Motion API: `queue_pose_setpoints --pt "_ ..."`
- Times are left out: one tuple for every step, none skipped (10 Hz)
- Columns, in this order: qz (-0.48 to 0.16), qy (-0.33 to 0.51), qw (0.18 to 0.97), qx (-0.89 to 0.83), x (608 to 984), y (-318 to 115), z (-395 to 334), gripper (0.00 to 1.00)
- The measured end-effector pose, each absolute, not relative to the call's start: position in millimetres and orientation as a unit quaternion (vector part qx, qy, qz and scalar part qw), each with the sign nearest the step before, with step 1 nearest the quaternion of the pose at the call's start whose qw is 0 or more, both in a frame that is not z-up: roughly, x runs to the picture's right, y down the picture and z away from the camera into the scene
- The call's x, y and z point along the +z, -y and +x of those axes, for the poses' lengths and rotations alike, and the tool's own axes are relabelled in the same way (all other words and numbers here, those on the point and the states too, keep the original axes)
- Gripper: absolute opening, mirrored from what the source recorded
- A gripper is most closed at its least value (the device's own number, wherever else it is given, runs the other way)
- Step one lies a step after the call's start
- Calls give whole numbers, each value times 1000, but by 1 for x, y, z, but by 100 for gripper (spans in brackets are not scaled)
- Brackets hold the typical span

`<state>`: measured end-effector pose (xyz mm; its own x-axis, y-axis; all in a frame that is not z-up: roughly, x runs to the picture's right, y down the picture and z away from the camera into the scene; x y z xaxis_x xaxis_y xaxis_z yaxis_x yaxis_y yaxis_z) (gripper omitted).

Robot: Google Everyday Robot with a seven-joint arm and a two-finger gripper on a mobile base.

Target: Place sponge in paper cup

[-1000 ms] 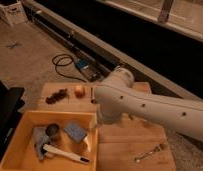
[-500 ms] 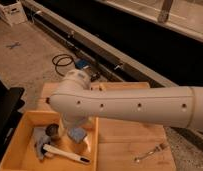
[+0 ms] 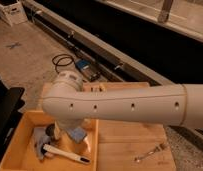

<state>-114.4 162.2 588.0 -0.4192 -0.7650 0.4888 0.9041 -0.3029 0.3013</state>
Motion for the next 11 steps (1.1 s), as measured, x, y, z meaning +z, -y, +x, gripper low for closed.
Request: queue_pose_setpoints --pt "-120 271 519 -802 594 -156 -123 80" --pt "-113 270 511 -808 604 -148 -133 80" --pt "-107 273 500 -815 617 -139 -147 80" --pt "-103 279 489 -820 627 -136 -160 80" --pt "-101 285 479 -824 641 -135 -170 80" --pt "-101 291 472 -826 652 -137 -175 80" --pt "-103 298 470 -824 658 -140 -176 80" --pt "-105 309 471 -820 666 -143 -175 80" --pt "-107 315 470 -818 669 -147 -176 80" --pt "-112 322 469 -814 674 -153 -175 80" --pt "-119 328 471 -810 679 -159 -172 80"
